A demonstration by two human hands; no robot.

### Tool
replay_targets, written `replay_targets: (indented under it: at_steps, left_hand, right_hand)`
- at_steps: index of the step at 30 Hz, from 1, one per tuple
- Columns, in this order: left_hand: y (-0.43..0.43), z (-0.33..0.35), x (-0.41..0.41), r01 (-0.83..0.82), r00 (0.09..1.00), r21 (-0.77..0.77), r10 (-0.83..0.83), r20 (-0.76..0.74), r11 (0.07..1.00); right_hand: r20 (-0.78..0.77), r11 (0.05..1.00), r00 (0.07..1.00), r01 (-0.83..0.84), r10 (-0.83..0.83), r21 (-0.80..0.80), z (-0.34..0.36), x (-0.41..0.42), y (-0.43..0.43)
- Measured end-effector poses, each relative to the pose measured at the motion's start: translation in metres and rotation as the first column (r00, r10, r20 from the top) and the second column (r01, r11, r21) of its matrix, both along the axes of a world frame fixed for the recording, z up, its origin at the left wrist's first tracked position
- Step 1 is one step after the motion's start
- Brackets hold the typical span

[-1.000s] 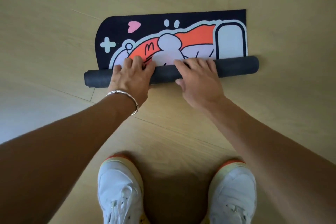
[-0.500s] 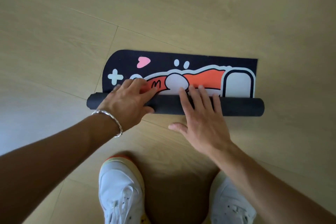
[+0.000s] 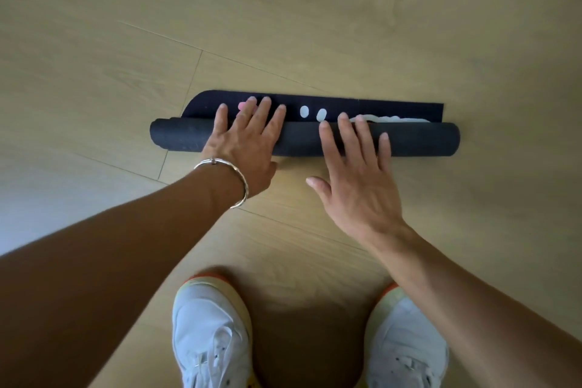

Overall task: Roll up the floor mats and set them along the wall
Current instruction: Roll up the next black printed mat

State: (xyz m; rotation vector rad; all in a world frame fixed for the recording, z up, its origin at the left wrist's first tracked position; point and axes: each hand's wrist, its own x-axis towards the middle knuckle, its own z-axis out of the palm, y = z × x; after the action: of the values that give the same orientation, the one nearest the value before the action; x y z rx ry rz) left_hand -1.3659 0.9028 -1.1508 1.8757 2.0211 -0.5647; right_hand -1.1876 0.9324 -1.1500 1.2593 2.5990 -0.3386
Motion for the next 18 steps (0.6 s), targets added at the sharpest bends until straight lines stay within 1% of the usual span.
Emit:
replay_targets:
  at_steps: [3, 6, 8, 10, 13, 15, 18]
  left_hand:
    - [0.000, 0.001, 0.001, -0.017, 0.999, 0.048, 0.019, -0.040, 0.999]
    - [0.005, 0.003, -0.001, 0.002, 1.000, 0.072, 0.000, -0.020, 0.997]
    - [0.015, 0.005, -0.006, -0.018, 0.999, 0.037, 0.016, 0.042, 0.999]
    - [0.028, 0.006, -0.012, -0.050, 0.994, -0.017, 0.051, 0.099, 0.999]
    - [0.038, 0.008, -0.016, -0.048, 0.992, -0.073, 0.056, 0.115, 0.996]
    - [0.039, 0.008, -0.016, -0.041, 0.991, -0.070, 0.050, 0.126, 0.997]
    - [0.037, 0.010, -0.017, -0.010, 0.995, -0.058, 0.015, 0.103, 0.998]
  right_hand:
    - [0.039, 0.998, 0.999, -0.012, 0.014, -0.068, 0.003, -0.007, 0.017]
    - [0.050, 0.988, 0.999, 0.009, -0.001, -0.153, 0.006, -0.018, 0.042]
    - [0.058, 0.976, 0.998, 0.029, -0.016, -0.215, 0.007, -0.026, 0.055]
    - [0.098, 0.959, 0.995, 0.050, -0.024, -0.278, 0.008, -0.032, 0.065]
    - [0.154, 0.934, 0.988, 0.064, -0.010, -0.352, 0.013, -0.039, 0.078]
    - [0.157, 0.931, 0.988, 0.048, 0.010, -0.363, 0.015, -0.040, 0.082]
    - [0.125, 0.945, 0.992, 0.020, 0.023, -0.327, 0.015, -0.038, 0.082]
